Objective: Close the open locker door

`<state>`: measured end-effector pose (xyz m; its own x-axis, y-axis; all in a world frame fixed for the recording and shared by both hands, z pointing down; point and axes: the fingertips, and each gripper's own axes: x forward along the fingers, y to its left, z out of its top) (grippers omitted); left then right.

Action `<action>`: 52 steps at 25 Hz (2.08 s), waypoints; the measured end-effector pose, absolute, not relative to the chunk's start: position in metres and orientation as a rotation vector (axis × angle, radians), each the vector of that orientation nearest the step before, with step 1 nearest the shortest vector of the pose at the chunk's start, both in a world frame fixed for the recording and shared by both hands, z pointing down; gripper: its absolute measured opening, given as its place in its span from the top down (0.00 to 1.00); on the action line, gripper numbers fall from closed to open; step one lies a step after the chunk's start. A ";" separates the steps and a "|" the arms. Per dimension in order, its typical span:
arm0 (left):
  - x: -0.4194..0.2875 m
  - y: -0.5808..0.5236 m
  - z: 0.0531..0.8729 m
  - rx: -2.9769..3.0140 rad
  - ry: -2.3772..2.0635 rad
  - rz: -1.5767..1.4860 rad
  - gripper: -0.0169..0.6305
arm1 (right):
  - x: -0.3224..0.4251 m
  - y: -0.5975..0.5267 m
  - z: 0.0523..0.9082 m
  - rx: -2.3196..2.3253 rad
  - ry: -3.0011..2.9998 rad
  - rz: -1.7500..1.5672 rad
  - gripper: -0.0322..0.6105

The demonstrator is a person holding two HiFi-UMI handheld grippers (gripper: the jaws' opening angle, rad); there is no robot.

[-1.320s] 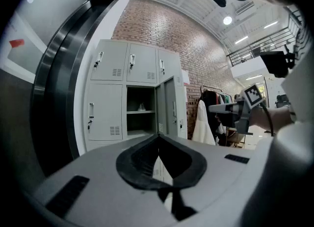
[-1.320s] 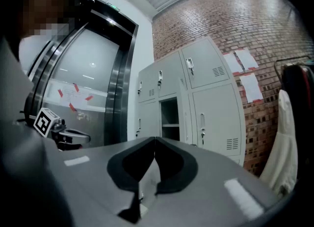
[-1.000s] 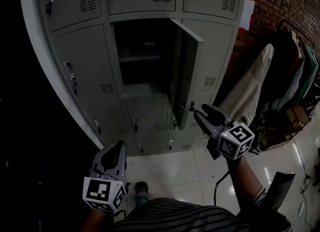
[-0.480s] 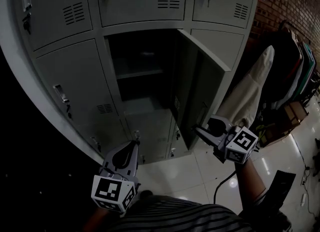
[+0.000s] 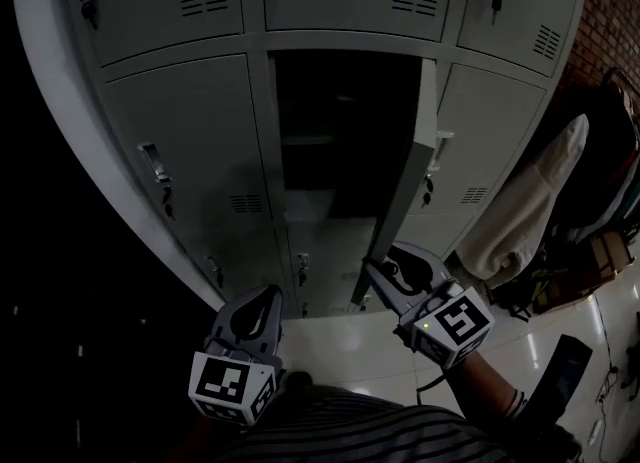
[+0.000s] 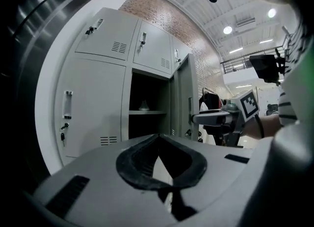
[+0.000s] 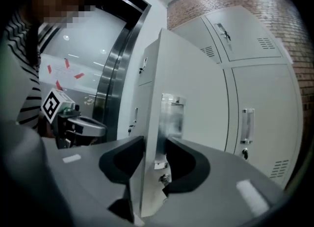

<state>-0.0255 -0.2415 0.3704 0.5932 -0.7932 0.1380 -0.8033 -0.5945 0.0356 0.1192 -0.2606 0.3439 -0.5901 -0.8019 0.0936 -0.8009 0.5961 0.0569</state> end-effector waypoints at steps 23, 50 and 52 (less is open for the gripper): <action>-0.157 -0.371 0.362 2.638 -1.565 0.106 0.97 | 0.012 -0.471 0.351 1.523 -2.614 0.003 0.84; -0.142 -0.325 0.355 2.658 -1.520 0.083 0.97 | 0.012 -0.421 0.332 1.414 -2.695 -0.015 0.77; -0.147 -0.323 0.355 2.654 -1.534 0.076 0.97 | 0.008 -0.432 0.337 1.404 -2.676 -0.035 0.81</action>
